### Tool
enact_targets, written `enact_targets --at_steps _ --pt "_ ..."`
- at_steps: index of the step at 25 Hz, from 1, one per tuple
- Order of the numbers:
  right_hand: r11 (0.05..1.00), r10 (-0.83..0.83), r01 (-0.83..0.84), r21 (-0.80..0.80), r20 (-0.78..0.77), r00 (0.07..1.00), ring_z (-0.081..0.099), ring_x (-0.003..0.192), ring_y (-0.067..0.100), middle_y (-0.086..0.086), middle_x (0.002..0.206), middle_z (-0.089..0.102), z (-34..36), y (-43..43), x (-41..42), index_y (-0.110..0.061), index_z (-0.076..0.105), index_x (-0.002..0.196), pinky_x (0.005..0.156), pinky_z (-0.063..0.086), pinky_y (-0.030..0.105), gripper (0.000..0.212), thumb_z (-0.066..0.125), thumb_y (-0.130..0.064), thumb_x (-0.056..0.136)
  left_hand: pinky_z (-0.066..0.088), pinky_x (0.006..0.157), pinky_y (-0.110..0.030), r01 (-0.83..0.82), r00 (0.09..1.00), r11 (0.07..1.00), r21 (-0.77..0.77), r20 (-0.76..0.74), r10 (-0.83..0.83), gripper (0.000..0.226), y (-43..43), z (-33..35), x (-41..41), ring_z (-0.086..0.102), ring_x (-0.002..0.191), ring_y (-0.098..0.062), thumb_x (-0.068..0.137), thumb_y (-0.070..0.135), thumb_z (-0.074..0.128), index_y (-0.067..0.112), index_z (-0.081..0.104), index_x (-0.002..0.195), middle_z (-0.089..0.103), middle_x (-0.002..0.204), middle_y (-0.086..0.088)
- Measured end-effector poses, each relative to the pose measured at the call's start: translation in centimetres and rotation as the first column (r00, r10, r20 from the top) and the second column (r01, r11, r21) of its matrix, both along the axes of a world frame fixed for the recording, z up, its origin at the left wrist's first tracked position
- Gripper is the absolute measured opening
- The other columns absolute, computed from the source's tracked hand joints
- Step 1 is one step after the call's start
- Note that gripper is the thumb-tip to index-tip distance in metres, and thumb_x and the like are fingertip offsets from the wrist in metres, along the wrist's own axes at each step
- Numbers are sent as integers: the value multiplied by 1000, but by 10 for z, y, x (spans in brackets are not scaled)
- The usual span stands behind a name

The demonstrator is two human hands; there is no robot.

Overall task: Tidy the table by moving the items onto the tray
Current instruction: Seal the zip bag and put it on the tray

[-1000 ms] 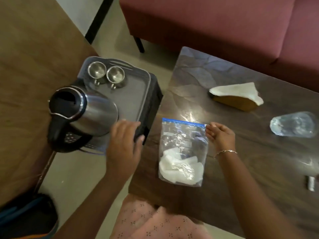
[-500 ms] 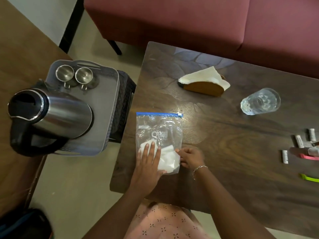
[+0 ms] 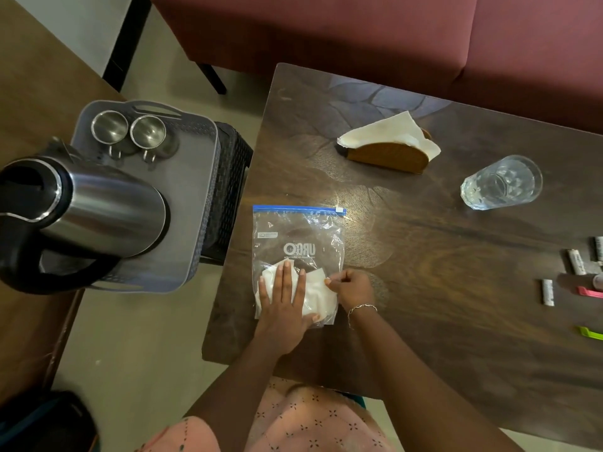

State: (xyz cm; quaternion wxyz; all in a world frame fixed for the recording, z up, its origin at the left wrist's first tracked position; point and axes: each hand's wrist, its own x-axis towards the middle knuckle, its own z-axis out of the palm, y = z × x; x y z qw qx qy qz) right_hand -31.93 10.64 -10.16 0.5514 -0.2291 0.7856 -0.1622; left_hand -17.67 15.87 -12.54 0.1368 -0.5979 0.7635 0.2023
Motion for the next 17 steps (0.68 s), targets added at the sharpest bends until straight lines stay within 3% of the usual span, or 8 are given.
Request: enact_targets --at_steps 3,6,9,13,15,17 --pt "998 26 -28 -62 -34 999 59 73 22 4 69 60 9 -1 3 -18 53 59 74 50 35 27 68 -2 75 25 104 -62 6 1000 1000 13 18 -6 90 -2 2 -2 31 135 -38 76 65 45 8 23 142 35 145 -24" --pt "980 60 -70 -184 -60 996 55 67 17 0 65 56 31 -5 6 -20 51 60 63 47 26 29 66 0 76 40 98 -59 -121 992 992 -20 -24 121 79 -7 27 -4 42 130 -36 79 60 31 8 30 139 41 142 -22" --pt "925 149 -186 -331 -135 980 47 56 7 -5 59 51 70 -13 4 -19 48 60 52 37 14 31 64 0 77 37 98 -56 -226 969 969 -103 -127 213 78 -13 61 1 35 132 -36 81 55 30 7 23 142 35 145 -22" --pt "724 226 -391 -569 -340 913 53 60 9 -3 65 59 128 -19 -18 -14 55 67 55 38 16 18 64 -1 76 20 110 -50 -362 889 918 -165 -358 286 88 -39 123 1 9 141 -31 82 72 12 12 2 146 7 151 -12" --pt "587 236 -472 -657 -419 877 56 65 10 -2 71 63 160 -23 -36 -13 58 71 59 42 21 12 65 -4 75 11 116 -43 -452 764 883 -122 -565 313 93 -61 165 -6 -6 143 -19 75 80 9 20 -1 145 -2 153 0" --pt "451 237 -533 -716 -480 845 59 73 11 0 77 67 195 -28 -53 -11 62 80 63 47 24 9 65 -8 71 13 117 -40 -516 617 851 -94 -730 294 86 -83 209 -12 -4 143 -10 77 74 25 24 8 145 6 154 4"
